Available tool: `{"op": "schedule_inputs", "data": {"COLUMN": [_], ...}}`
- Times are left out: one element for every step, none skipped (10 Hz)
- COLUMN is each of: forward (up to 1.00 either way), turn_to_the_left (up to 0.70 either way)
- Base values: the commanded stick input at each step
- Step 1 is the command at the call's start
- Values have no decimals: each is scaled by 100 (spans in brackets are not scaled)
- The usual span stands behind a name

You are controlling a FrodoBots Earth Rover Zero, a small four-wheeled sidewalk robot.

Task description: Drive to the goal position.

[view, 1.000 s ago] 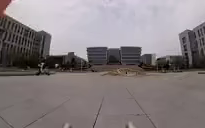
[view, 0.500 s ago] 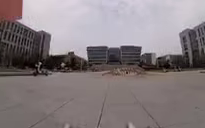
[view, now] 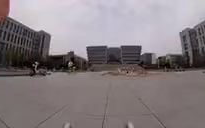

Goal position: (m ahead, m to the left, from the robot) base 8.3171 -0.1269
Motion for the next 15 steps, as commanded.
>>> {"op": "schedule_inputs", "data": {"forward": [85, 85, 85, 85, 85, 85, 85, 85, 85, 85, 85, 85, 85, 85, 85], "turn_to_the_left": [0, 0, 0, 0, 0, 0, 0, 0, 0, 0, 0, 0, 0, 0, 0]}}
